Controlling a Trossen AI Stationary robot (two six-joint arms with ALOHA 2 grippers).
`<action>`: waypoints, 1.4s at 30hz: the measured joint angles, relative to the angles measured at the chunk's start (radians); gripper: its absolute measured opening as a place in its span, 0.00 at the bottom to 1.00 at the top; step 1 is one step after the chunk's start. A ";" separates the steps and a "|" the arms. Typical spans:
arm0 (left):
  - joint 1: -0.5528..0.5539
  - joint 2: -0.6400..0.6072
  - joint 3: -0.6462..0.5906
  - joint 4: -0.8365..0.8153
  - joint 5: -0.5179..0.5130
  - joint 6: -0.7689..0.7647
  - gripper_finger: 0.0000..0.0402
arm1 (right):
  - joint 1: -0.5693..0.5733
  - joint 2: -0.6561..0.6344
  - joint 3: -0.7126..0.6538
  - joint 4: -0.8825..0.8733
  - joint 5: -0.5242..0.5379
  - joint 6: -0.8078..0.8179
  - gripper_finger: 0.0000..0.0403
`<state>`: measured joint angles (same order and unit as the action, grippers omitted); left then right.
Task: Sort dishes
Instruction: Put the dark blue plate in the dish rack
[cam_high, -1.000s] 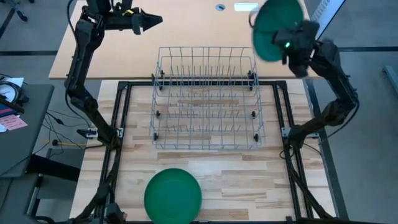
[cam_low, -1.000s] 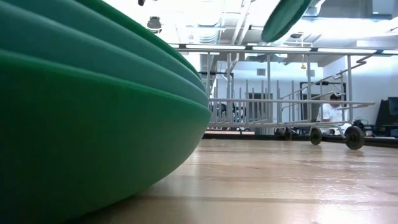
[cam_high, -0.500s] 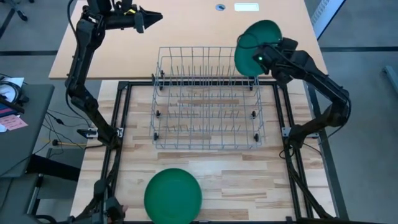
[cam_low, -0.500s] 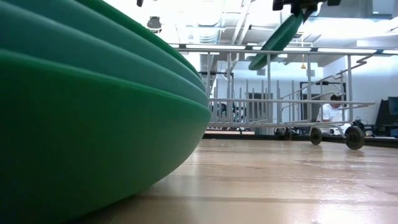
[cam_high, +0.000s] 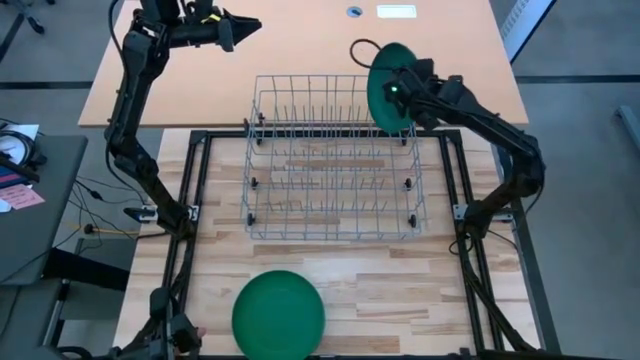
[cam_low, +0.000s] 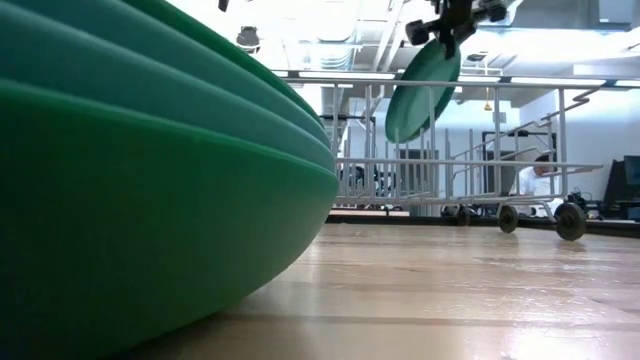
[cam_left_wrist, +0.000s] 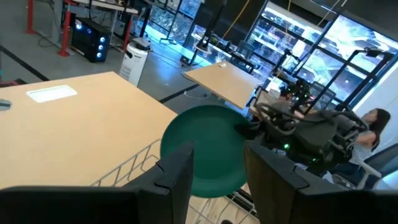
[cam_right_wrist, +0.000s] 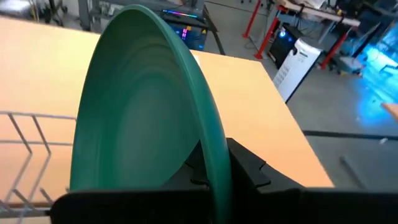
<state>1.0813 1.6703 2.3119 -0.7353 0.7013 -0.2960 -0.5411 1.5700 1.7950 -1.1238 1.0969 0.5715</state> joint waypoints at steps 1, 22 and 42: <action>-0.001 0.000 0.000 0.000 0.000 -0.001 0.33 | 0.000 0.008 0.000 0.004 0.000 -0.023 0.06; -0.041 0.000 0.000 -0.001 -0.001 0.030 0.33 | 0.006 0.087 0.001 0.030 0.055 -0.082 0.06; -0.034 0.121 -0.001 -0.693 -0.421 0.352 0.33 | 0.011 0.144 0.003 0.014 0.053 -0.044 0.06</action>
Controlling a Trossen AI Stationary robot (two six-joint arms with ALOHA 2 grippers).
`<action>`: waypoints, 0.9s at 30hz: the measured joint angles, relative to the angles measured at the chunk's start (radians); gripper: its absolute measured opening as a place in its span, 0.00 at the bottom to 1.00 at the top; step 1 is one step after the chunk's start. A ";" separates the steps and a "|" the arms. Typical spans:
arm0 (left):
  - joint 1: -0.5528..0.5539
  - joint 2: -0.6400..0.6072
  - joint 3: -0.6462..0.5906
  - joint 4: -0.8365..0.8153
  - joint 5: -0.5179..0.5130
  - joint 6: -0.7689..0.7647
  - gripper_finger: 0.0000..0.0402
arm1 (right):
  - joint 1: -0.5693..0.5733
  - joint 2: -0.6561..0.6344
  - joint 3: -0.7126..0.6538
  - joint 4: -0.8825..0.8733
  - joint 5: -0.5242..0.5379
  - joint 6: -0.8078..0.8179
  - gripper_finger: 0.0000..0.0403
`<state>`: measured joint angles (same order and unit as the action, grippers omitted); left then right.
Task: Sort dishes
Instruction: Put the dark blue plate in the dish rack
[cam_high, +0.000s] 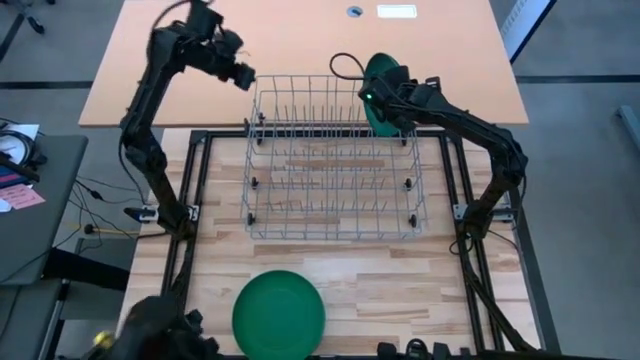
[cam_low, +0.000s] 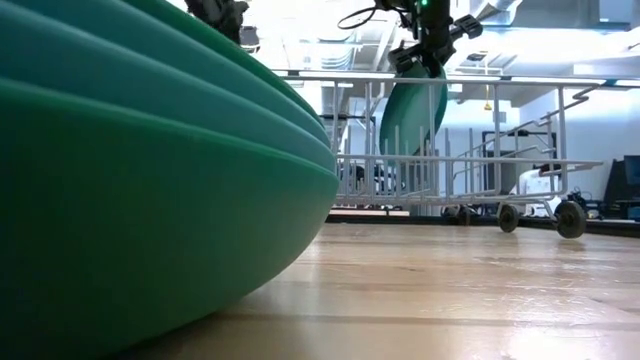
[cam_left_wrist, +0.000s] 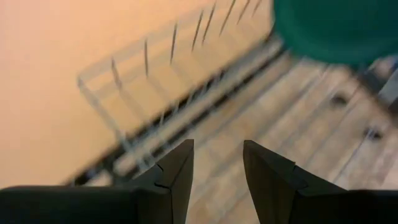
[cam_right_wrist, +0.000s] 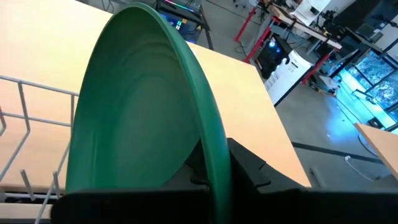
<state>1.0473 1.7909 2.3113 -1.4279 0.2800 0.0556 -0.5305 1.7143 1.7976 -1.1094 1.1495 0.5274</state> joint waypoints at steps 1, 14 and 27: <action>0.000 0.020 0.000 -0.030 0.000 0.015 0.33 | 0.000 0.001 0.000 0.000 0.001 0.000 0.06; 0.000 0.214 0.000 -0.133 -0.029 0.118 0.33 | 0.031 0.002 0.066 -0.015 0.048 -0.047 0.06; 0.008 0.335 0.000 -0.143 -0.142 0.144 0.33 | 0.060 0.001 0.107 0.060 0.022 -0.057 0.07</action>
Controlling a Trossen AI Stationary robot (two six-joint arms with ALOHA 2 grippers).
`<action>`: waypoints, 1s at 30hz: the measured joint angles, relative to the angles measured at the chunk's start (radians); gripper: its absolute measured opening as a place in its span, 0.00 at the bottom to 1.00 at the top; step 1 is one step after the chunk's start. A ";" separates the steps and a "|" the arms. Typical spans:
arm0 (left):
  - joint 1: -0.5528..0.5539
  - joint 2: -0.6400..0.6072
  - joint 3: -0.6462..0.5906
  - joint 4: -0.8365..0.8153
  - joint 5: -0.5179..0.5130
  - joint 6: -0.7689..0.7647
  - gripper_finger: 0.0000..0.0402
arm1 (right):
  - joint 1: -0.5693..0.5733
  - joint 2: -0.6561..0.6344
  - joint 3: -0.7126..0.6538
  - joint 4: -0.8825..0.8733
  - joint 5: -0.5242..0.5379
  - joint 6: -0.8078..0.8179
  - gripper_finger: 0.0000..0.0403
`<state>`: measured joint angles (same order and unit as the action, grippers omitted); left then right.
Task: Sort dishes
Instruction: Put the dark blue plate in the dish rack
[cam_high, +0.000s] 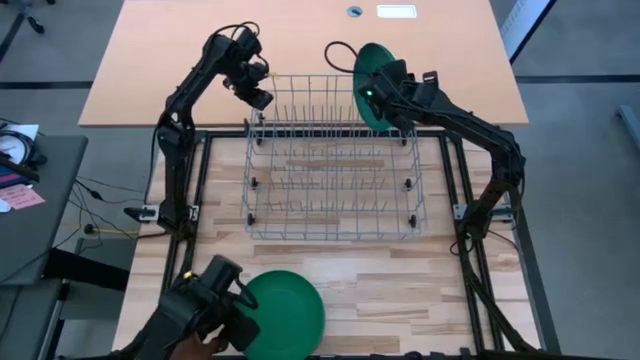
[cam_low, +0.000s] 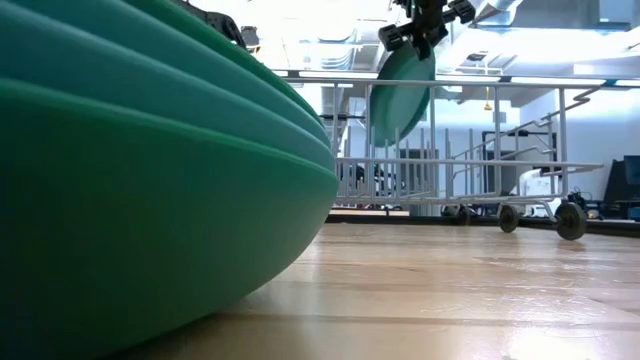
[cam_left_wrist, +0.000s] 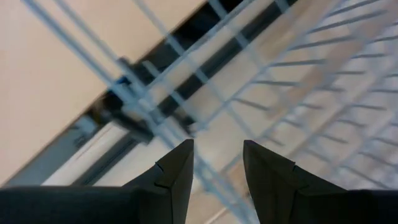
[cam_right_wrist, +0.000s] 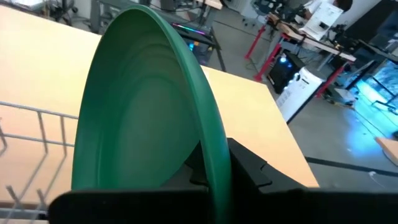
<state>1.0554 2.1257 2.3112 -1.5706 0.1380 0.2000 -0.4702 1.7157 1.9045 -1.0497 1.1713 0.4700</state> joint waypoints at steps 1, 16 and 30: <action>0.000 0.003 0.000 0.000 -0.025 0.003 0.33 | 0.000 0.000 0.003 -0.001 0.000 0.000 0.07; 0.035 -0.064 0.003 0.007 0.016 -0.063 0.33 | -0.010 -0.001 0.006 -0.045 -0.013 -0.033 0.08; -0.063 -0.154 0.006 0.314 0.259 -0.235 0.33 | -0.031 0.006 0.006 -0.075 -0.023 -0.022 0.08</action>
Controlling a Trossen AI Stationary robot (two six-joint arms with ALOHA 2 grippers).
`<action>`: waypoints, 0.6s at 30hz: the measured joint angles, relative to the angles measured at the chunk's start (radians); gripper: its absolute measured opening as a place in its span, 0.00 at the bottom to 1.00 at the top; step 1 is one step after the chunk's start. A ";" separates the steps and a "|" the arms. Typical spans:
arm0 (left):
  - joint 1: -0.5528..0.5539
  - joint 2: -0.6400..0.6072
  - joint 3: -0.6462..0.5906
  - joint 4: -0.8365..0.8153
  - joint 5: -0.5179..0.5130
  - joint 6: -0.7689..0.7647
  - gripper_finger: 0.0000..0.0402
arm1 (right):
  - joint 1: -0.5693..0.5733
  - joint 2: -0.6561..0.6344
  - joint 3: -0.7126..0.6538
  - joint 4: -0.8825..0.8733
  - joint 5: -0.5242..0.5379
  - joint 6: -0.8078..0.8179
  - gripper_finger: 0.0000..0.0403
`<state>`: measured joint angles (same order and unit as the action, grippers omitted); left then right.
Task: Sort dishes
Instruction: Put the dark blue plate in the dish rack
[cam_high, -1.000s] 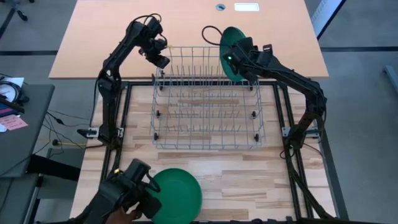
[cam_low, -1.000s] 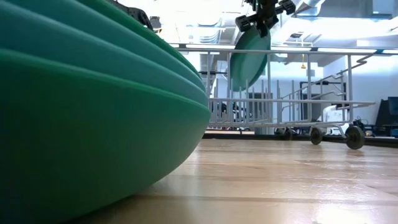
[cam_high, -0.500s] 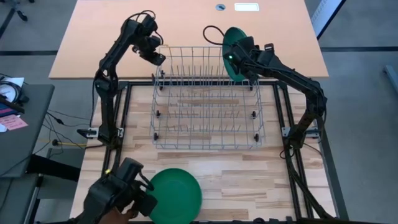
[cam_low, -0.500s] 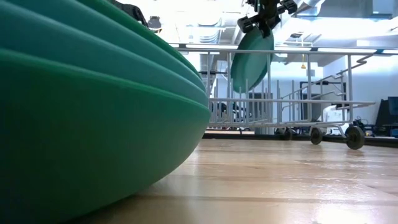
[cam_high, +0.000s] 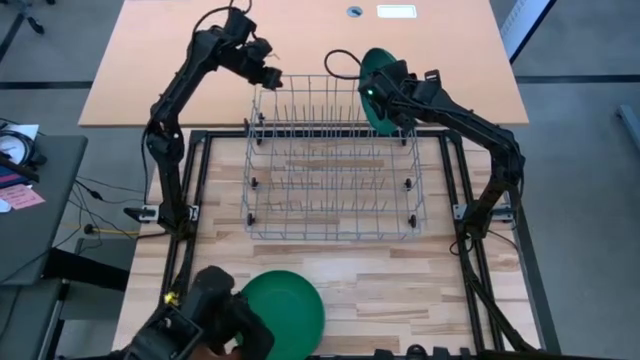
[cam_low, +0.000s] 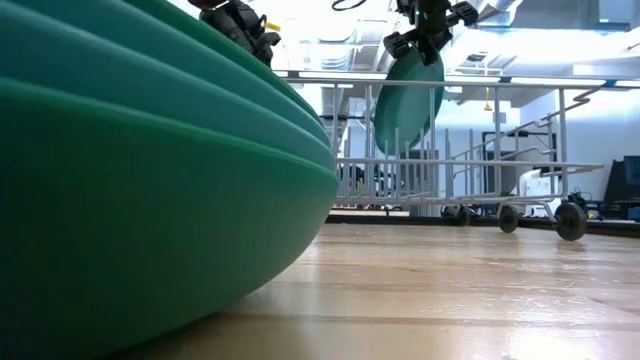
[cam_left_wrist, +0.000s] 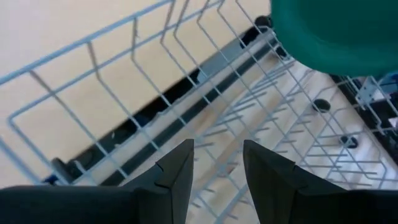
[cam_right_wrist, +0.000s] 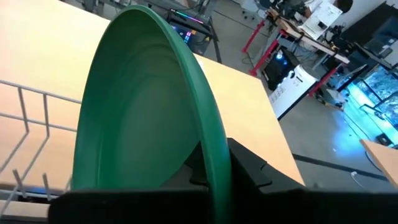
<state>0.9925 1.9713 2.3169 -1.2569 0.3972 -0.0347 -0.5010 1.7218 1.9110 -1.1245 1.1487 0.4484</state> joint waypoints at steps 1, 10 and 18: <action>-0.013 0.002 0.000 0.002 0.000 0.007 0.33 | -0.001 0.000 0.000 0.007 -0.003 -0.004 0.08; -0.099 0.005 0.000 0.176 0.113 -0.015 0.34 | 0.017 -0.002 0.000 0.152 -0.241 -0.059 0.09; -0.089 0.005 0.000 0.211 0.141 -0.066 0.45 | 0.047 -0.002 0.000 0.353 -0.434 -0.192 0.08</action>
<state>0.9032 1.9766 2.3165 -1.0457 0.5386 -0.1007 -0.4536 1.7203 1.9110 -0.7711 0.7143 0.2561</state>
